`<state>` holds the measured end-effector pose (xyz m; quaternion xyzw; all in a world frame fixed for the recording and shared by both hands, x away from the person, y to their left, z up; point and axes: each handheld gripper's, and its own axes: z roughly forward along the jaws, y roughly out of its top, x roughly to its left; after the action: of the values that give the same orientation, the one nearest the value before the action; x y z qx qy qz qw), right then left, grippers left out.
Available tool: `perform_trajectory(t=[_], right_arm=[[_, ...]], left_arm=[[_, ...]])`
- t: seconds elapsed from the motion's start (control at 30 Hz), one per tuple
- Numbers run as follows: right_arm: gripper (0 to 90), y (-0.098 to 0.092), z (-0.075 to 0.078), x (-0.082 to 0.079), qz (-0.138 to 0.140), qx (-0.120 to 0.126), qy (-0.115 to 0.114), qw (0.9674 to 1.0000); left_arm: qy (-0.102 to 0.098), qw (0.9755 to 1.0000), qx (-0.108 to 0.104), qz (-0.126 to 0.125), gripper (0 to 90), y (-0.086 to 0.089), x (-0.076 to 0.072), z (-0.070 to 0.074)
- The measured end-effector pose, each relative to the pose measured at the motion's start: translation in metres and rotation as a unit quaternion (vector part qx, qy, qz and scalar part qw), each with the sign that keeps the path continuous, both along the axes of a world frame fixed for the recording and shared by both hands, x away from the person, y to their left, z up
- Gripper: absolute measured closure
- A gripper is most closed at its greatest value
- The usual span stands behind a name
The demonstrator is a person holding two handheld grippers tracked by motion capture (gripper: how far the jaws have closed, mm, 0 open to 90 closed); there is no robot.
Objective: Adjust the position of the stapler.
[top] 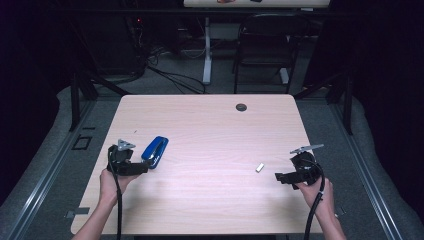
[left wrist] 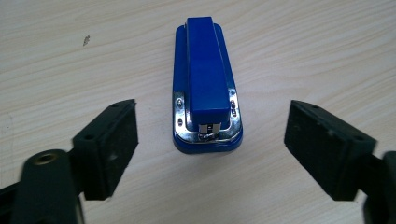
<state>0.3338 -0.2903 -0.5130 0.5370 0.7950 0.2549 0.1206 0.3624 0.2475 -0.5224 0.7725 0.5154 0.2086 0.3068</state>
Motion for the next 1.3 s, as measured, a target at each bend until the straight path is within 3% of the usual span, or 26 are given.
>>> perform_trajectory(t=[0.2,0.73,1.3], right_arm=[[15.0,-0.002,-0.001,-0.002,-0.002,-0.002,0.005,1.0],[17.1,-0.006,-0.002,-0.008,-0.013,-0.008,0.005,0.9999],[19.7,-0.004,-0.002,-0.008,-0.011,-0.013,0.003,0.9999]], left_arm=[[0.005,0.9999,-0.009,-0.001,27.0,-0.001,0.01,-0.005],[0.018,0.9997,0.014,0.008,49.1,-0.006,0.029,-0.018],[0.044,0.9988,0.021,0.004,50.7,-0.013,0.038,-0.033]])
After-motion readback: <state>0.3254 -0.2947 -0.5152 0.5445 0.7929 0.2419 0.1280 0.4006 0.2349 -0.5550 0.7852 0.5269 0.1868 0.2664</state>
